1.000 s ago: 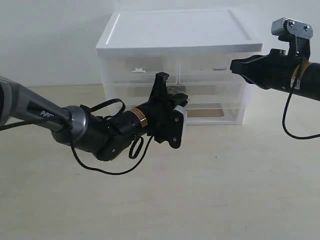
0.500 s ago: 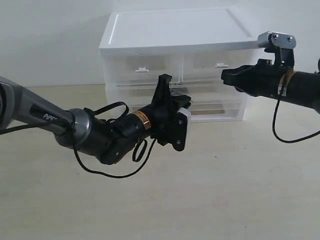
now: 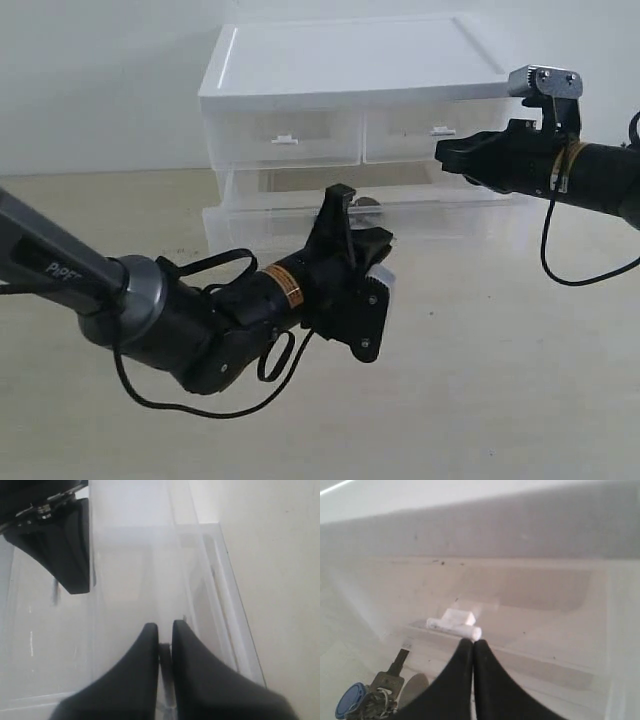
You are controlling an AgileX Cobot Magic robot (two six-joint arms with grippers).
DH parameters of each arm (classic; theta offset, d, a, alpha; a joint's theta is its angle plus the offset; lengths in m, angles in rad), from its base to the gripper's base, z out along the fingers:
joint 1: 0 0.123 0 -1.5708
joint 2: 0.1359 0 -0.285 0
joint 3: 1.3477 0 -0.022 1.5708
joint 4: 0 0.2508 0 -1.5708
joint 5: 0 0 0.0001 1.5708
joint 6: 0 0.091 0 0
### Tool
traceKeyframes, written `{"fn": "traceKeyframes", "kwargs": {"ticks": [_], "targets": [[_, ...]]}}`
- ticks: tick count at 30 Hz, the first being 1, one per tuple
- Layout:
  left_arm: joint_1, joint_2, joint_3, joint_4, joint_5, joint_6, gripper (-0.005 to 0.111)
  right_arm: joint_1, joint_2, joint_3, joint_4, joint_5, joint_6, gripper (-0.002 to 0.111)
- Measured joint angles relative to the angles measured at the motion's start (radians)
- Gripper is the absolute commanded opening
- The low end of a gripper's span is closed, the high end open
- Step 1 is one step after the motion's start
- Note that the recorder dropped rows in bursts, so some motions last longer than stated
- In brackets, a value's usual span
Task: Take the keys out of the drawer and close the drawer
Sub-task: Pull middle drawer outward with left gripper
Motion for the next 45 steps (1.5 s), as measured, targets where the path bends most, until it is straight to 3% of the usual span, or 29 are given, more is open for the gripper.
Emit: {"fn": "traceKeyframes", "kwargs": {"ticks": [5, 12, 21, 31, 40, 45], "targets": [[-0.006, -0.038, 0.066, -0.015, -0.030, 0.002, 0.004, 0.000, 0.000, 0.000, 0.000, 0.000, 0.000, 0.000], [-0.076, -0.049, 0.103, -0.058, -0.057, 0.029, 0.004, 0.001, 0.000, 0.000, 0.000, 0.000, 0.000, 0.000], [-0.078, -0.055, 0.130, -0.123, -0.129, 0.058, 0.004, 0.002, 0.000, 0.000, 0.000, 0.000, 0.005, 0.000], [0.001, -0.055, 0.131, 0.033, -0.126, -0.015, 0.038, 0.002, 0.000, -0.002, -0.004, 0.000, 0.007, 0.000], [0.087, -0.055, 0.129, 0.142, -0.101, -0.051, 0.038, 0.002, 0.000, -0.002, -0.004, 0.000, 0.007, 0.000], [0.091, -0.055, 0.103, 0.205, -0.100, -0.072, 0.038, 0.002, 0.000, -0.002, -0.005, 0.000, 0.007, 0.000]]}}
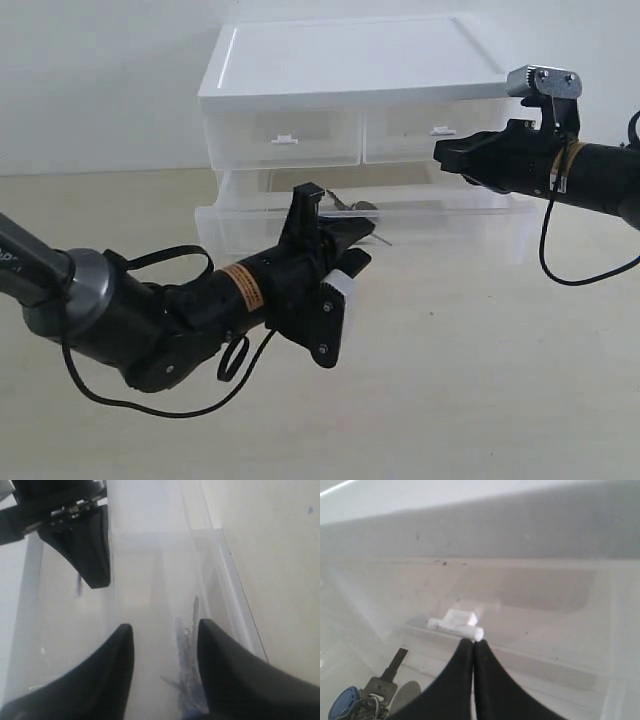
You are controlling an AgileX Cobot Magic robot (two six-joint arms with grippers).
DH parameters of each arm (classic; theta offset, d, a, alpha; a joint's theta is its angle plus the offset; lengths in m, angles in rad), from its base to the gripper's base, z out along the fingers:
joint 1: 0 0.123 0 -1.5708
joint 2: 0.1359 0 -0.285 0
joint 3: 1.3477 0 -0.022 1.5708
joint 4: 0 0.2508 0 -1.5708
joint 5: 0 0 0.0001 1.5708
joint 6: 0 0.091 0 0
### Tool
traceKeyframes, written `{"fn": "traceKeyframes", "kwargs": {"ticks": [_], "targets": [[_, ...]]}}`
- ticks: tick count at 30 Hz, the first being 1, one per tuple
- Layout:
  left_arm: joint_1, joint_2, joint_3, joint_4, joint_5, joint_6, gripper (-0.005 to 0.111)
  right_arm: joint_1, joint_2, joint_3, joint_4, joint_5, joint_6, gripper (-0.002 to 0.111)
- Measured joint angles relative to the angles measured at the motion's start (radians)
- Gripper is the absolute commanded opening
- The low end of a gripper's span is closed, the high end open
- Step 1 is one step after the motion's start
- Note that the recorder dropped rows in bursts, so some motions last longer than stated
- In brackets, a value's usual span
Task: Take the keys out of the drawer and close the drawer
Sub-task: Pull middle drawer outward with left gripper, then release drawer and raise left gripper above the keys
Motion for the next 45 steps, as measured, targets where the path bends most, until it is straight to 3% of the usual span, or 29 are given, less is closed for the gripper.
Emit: {"fn": "traceKeyframes", "kwargs": {"ticks": [5, 11, 19, 35, 38, 41, 45], "targets": [[0.000, 0.022, -0.035, 0.019, 0.005, -0.030, 0.035, 0.000, 0.000, 0.000, -0.002, 0.000, 0.002, 0.000], [0.002, 0.029, -0.042, 0.010, 0.007, -0.034, 0.005, 0.000, 0.000, 0.000, -0.002, 0.000, 0.002, 0.000], [0.000, 0.030, -0.042, -0.004, 0.024, -0.021, 0.004, 0.000, 0.002, 0.000, -0.002, 0.000, 0.002, 0.000], [-0.110, -0.004, 0.040, -0.097, -0.004, 0.051, 0.004, 0.000, 0.002, -0.002, -0.004, 0.000, 0.002, 0.000], [-0.112, -0.022, 0.073, -0.109, -0.062, 0.059, 0.004, 0.000, 0.002, -0.002, -0.004, 0.000, 0.002, 0.000], [-0.124, -0.055, 0.131, -0.118, -0.150, -0.030, 0.004, 0.000, 0.002, -0.002, -0.004, 0.000, 0.002, 0.000], [-0.157, -0.152, 0.167, -0.148, -0.127, -0.289, 0.004, 0.000, 0.002, -0.002, -0.004, 0.000, 0.002, 0.000]]}}
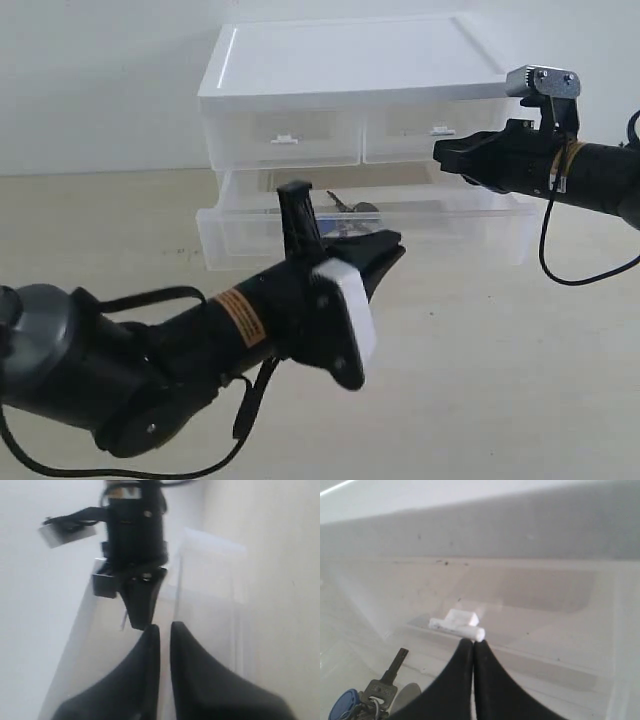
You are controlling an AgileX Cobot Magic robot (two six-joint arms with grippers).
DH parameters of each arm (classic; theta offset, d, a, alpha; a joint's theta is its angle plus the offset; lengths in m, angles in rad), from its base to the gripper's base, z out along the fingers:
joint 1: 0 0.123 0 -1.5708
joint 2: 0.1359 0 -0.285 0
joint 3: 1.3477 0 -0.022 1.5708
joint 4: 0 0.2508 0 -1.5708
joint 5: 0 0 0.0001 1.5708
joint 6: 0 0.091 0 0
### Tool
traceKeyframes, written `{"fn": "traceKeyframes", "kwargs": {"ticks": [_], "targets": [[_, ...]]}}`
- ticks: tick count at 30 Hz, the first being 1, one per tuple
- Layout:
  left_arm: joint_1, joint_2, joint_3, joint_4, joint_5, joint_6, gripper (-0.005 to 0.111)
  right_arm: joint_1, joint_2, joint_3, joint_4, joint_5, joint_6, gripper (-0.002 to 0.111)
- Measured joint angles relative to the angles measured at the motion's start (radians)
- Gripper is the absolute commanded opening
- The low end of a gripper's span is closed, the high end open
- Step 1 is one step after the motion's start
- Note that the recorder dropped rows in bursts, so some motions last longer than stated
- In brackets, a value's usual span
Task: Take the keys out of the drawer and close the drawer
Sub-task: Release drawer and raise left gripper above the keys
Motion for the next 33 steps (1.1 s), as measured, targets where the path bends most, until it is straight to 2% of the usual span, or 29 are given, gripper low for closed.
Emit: {"fn": "traceKeyframes", "kwargs": {"ticks": [4, 7, 11, 14, 16, 17, 21, 29, 33], "targets": [[-0.004, -0.167, -0.029, 0.008, 0.215, -0.255, 0.004, 0.000, 0.000, 0.000, 0.000, 0.000, 0.000, 0.000], [-0.004, -0.281, -0.130, 0.067, 0.593, -0.438, 0.011, 0.000, 0.000, 0.000, 0.000, 0.000, 0.000, 0.000], [-0.006, -0.347, -0.343, 0.134, 1.162, -0.573, 0.036, 0.000, 0.000, 0.000, 0.000, 0.000, 0.000, 0.000], [-0.006, -0.345, -0.448, 0.141, 1.389, -0.594, 0.065, 0.000, 0.000, 0.000, 0.000, 0.000, 0.000, 0.000], [-0.006, -0.333, -0.485, 0.143, 1.451, -0.600, 0.079, 0.000, 0.000, 0.000, -0.002, 0.000, 0.000, 0.000], [-0.006, -0.328, -0.495, 0.143, 1.472, -0.602, 0.080, 0.000, 0.000, 0.000, -0.002, 0.000, 0.000, 0.000], [0.007, -0.274, -0.505, 0.173, 1.566, -0.602, 0.076, 0.000, 0.000, -0.002, -0.002, 0.000, 0.000, 0.000], [0.137, -0.128, -0.505, 0.173, 1.541, -0.602, 0.076, 0.000, 0.000, -0.002, -0.005, 0.000, 0.000, 0.000], [0.153, -0.120, -0.505, 0.173, 1.499, -0.597, 0.072, 0.000, 0.000, -0.002, -0.005, 0.000, 0.000, 0.000]]}}
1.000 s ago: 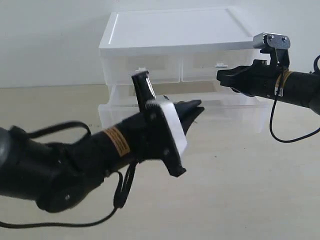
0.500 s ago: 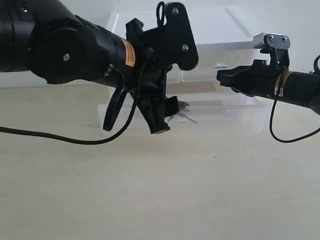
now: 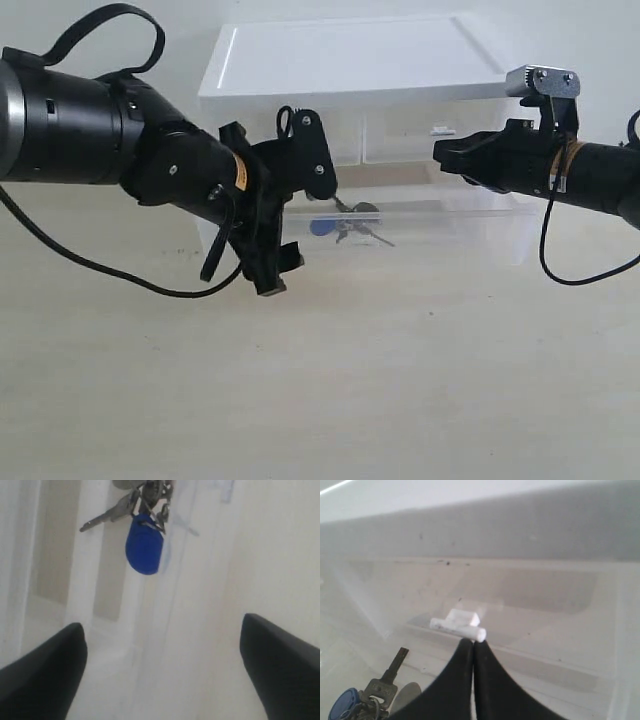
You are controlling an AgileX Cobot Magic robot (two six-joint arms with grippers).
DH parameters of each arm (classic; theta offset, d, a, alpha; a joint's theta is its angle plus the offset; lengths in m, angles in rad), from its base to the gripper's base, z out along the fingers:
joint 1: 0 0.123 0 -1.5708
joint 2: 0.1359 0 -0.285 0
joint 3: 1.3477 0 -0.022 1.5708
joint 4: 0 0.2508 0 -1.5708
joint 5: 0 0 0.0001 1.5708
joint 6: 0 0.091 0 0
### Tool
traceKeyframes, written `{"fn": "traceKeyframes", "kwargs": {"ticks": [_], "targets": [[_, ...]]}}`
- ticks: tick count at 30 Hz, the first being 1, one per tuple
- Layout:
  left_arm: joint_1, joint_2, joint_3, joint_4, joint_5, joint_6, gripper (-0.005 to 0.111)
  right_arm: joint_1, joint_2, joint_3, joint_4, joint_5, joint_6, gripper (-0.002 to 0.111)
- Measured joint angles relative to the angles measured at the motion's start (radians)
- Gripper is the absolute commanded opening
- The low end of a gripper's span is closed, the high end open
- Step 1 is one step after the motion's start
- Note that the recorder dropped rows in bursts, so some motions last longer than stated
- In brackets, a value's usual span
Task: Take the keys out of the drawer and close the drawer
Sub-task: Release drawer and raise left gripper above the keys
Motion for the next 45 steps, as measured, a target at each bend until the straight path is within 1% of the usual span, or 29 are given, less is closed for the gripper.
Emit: {"fn": "traceKeyframes", "kwargs": {"ticks": [3, 5, 8, 10, 12, 17, 19, 25, 27, 32, 36, 37, 39, 40, 41, 42, 43, 45], "targets": [[0.001, 0.023, 0.000, 0.000, -0.057, 0.010, 0.057, 0.000, 0.000, 0.000, 0.000, 0.000, 0.000, 0.000], [0.001, 0.050, 0.000, 0.000, -0.062, 0.010, 0.051, 0.000, 0.000, 0.000, 0.000, 0.000, 0.000, 0.000], [0.001, 0.070, 0.000, 0.008, -0.066, 0.012, 0.037, 0.000, 0.000, 0.000, 0.000, 0.000, 0.000, 0.000], [0.002, 0.070, 0.000, 0.017, -0.073, 0.014, 0.023, 0.000, 0.000, 0.000, 0.000, 0.000, 0.000, 0.000], [0.002, 0.070, -0.003, 0.035, -0.073, 0.025, 0.005, 0.000, 0.000, 0.000, 0.000, 0.000, 0.000, 0.000], [0.002, 0.070, -0.005, 0.049, -0.070, 0.030, 0.004, 0.000, 0.000, 0.000, 0.000, 0.000, 0.000, 0.000], [0.002, 0.070, -0.011, 0.048, -0.040, 0.081, 0.004, 0.000, 0.000, 0.000, 0.000, 0.000, 0.000, 0.000], [-0.001, 0.062, -0.016, 0.037, 0.016, 0.148, 0.004, 0.000, 0.000, 0.000, 0.000, 0.000, 0.000, 0.000], [-0.001, 0.054, -0.016, 0.000, 0.037, 0.184, 0.004, 0.000, 0.000, 0.000, 0.000, 0.000, 0.000, 0.000], [-0.010, 0.007, -0.011, -0.211, 0.175, 0.356, 0.004, 0.000, 0.000, 0.000, 0.000, 0.000, 0.000, 0.000], [-0.010, 0.008, -0.010, -0.250, 0.177, 0.376, 0.004, 0.000, 0.000, 0.000, 0.000, 0.000, -0.002, 0.000], [-0.010, 0.008, -0.010, -0.250, 0.177, 0.376, 0.006, 0.000, 0.000, 0.000, 0.000, 0.000, -0.002, 0.000], [-0.010, 0.008, -0.010, -0.262, 0.173, 0.371, 0.024, 0.000, 0.000, 0.000, 0.000, 0.000, -0.002, 0.000], [-0.010, 0.008, -0.010, -0.272, 0.171, 0.369, 0.042, 0.000, 0.000, 0.000, 0.000, 0.000, -0.002, 0.000], [-0.010, 0.008, -0.009, -0.302, 0.143, 0.359, 0.049, 0.000, 0.000, 0.000, 0.000, 0.000, -0.002, 0.000], [-0.010, 0.008, -0.009, -0.308, 0.130, 0.353, 0.061, 0.000, 0.000, 0.000, 0.000, 0.000, -0.002, 0.000], [-0.010, 0.008, -0.009, -0.322, 0.113, 0.349, 0.065, 0.000, 0.000, 0.000, 0.000, 0.000, -0.002, 0.000], [-0.010, 0.008, -0.009, -0.329, 0.112, 0.339, 0.066, 0.000, 0.000, 0.000, 0.000, 0.000, -0.002, 0.000]]}}
